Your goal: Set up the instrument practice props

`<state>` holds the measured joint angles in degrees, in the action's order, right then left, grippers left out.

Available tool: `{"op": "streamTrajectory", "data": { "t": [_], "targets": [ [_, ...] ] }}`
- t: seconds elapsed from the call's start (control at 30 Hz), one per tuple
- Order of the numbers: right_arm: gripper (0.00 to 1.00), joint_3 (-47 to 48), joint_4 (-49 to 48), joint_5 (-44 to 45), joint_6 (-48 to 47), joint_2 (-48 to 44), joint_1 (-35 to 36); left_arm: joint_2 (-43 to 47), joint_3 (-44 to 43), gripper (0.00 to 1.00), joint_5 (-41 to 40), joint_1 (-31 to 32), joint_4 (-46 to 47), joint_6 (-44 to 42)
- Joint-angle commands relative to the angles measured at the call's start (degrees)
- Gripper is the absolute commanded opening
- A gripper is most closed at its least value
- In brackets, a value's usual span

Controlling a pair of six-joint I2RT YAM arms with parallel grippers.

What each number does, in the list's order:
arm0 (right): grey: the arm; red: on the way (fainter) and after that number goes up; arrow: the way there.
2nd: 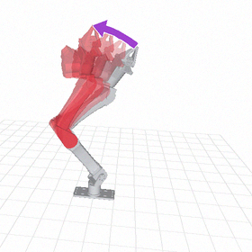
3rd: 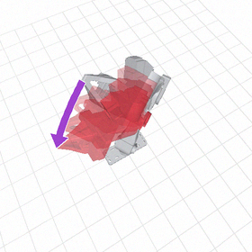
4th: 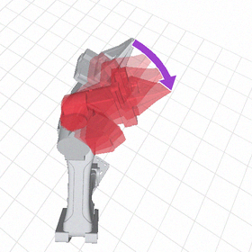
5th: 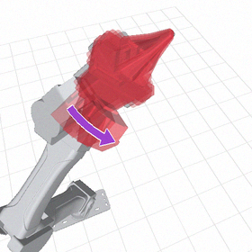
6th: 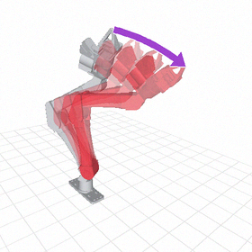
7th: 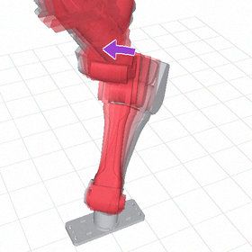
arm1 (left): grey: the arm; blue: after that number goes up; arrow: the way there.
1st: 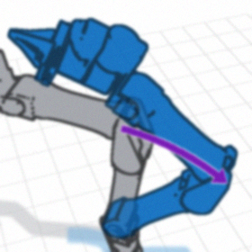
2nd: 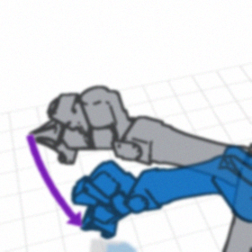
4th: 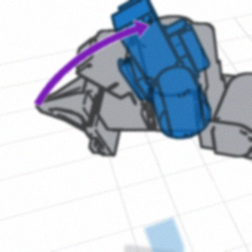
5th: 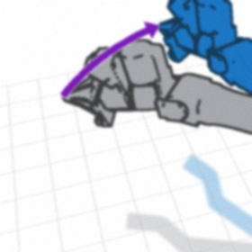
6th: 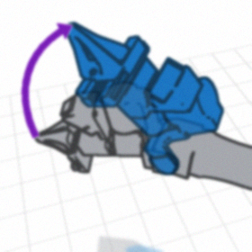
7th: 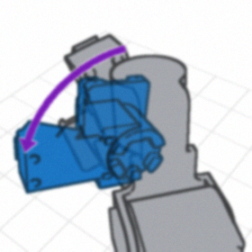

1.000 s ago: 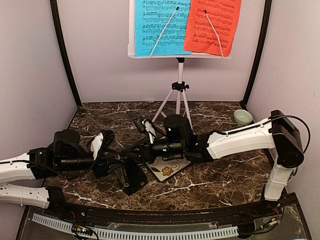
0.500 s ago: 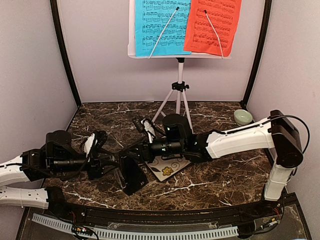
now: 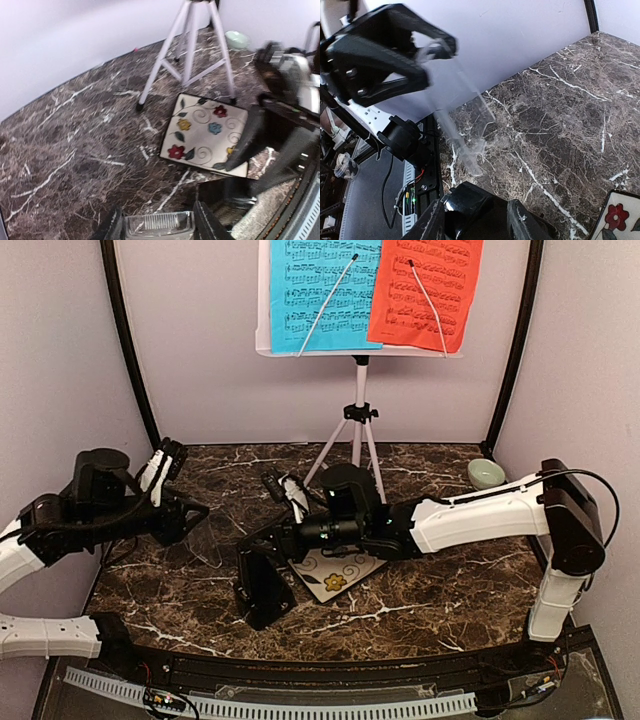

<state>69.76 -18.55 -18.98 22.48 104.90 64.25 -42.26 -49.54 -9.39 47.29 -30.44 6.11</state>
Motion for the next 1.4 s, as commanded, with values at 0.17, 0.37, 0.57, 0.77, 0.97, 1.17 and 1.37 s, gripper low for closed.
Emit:
{"op": "streamTrajectory", "data": {
  "t": [0.17, 0.37, 0.57, 0.77, 0.97, 1.17, 1.37],
  "targets": [
    [0.46, -2.24, 15.73, 5.67, -2.63, 1.99, -0.11, -21.98, -4.59, 0.06, 12.7, -19.32, -0.92, -0.56],
    [0.5, -1.02, 16.66, 6.14, -3.12, 1.15, -0.02, -36.94, -9.4, 0.04, 18.3, -26.14, 4.86, -0.72],
    [0.58, 1.19, 16.82, 5.72, -2.74, 0.4, -0.04, -48.28, -14.39, 0.03, 18.53, -27.43, 7.93, -0.8],
    [0.67, 3.93, 17.15, 4.5, -2.27, -1.01, 0.06, -56.18, -19.32, 0.04, 18.08, -29.15, 9.55, -1.84],
    [0.79, 3.42, 17.33, 4.3, -1.62, -4.44, 0.0, -65.04, -24.54, 0.07, 16.6, -31.16, 9.33, -3.5],
    [0.84, -0.49, 17.29, 4.88, -0.89, -9.14, -0.03, -69.96, -28.82, 0.22, 16.55, -32.49, 8.98, -3.6],
    [0.84, -7.24, 17.69, 6.21, -0.95, -12.61, -0.09, -68.84, -30.06, 0.47, 15.5, -32.7, 7.49, -3.86]
  ]
}}
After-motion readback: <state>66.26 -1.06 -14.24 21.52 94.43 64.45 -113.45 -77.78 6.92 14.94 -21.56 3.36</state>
